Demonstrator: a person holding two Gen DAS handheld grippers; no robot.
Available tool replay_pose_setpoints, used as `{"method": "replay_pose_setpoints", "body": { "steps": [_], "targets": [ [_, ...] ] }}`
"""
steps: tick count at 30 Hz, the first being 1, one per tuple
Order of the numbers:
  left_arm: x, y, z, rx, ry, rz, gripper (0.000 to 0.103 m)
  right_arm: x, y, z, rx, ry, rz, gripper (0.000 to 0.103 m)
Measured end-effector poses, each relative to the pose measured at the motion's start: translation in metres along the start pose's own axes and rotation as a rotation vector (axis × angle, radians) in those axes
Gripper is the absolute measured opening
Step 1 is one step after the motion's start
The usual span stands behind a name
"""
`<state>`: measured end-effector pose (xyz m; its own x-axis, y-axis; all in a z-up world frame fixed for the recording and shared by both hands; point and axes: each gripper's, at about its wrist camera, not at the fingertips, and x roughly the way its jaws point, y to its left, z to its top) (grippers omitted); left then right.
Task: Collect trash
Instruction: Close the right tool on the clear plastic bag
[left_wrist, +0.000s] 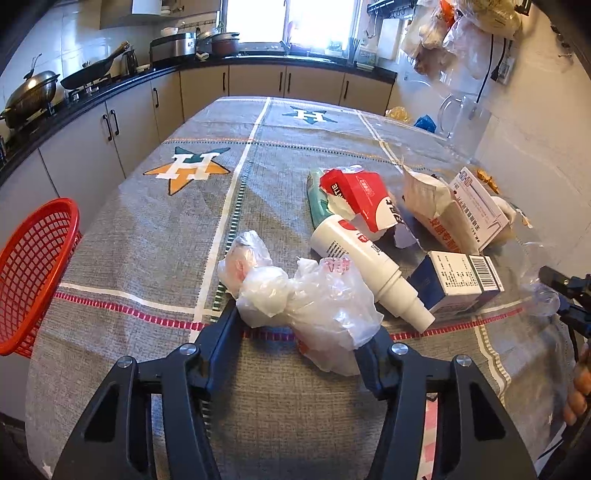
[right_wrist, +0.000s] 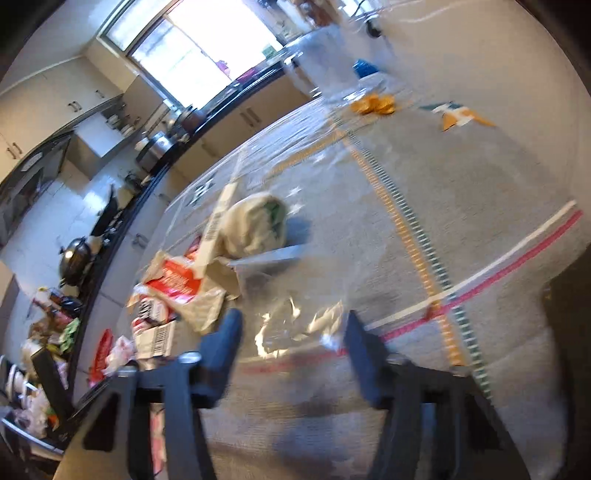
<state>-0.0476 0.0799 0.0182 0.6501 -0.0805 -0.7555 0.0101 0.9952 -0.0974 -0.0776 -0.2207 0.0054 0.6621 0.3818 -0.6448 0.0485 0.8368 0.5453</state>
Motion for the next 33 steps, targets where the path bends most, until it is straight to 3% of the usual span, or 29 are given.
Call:
{"method": "replay_pose_setpoints", "body": {
  "steps": [4, 15, 23, 33],
  "targets": [
    [-0.010, -0.003, -0.002, 0.014, -0.054, 0.007, 0.056, -0.009, 0.020, -0.006, -0.083, -0.050, -0.030, 0.040],
    [-0.030, -0.001, -0.007, 0.000, -0.162, 0.005, 0.056, -0.040, 0.079, -0.035, -0.256, -0.176, 0.005, 0.040],
    [-0.031, 0.001, -0.008, -0.008, -0.179, 0.001, 0.056, -0.027, 0.108, -0.055, -0.341, -0.140, 0.033, 0.040],
    [-0.030, 0.001, -0.008, -0.014, -0.180, 0.010, 0.056, -0.023, 0.115, -0.059, -0.362, -0.124, 0.043, 0.040]
  ]
}}
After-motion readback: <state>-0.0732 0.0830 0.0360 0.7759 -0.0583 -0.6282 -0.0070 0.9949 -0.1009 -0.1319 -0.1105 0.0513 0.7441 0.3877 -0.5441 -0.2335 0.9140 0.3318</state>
